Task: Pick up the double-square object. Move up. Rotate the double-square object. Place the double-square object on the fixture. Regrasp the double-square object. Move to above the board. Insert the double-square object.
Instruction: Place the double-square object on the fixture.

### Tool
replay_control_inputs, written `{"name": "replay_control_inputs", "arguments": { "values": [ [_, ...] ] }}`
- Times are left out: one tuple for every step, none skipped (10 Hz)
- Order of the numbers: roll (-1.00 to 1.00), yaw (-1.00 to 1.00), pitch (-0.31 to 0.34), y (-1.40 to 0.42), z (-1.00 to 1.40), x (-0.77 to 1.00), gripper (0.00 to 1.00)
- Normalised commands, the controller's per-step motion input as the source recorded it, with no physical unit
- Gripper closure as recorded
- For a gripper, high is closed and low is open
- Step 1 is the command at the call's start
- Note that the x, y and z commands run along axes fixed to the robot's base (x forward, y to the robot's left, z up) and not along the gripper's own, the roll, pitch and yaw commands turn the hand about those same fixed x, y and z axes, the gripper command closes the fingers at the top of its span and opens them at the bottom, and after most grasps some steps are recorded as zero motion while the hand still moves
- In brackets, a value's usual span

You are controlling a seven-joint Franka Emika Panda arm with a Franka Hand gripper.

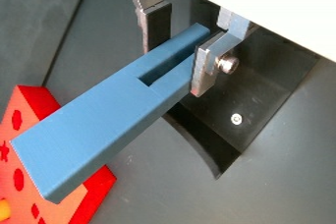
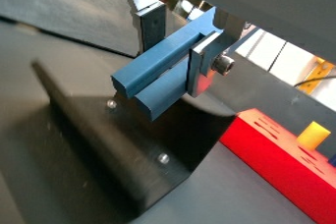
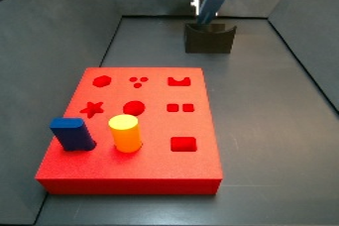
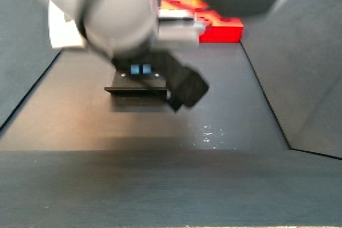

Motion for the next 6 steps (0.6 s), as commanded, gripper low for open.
{"name": "replay_control_inputs", "arguments": {
  "values": [
    [-0.34, -0.08, 0.022, 0.12, -1.00, 0.18, 1.00],
    [-0.26, -0.07, 0.028, 0.11, -1.00, 0.19, 1.00],
    [-0.18, -0.07, 0.029, 0.10, -0.89, 0.17, 1.00],
    [-0.15, -0.07, 0.028, 0.10, -0.66, 0.13, 1.00],
    [-0.12, -0.07, 0.016, 0.13, -0.60, 0.10, 1.00],
    [-0.11, -0.06, 0.011, 0.13, -0.60, 0.09, 1.00]
  ]
}}
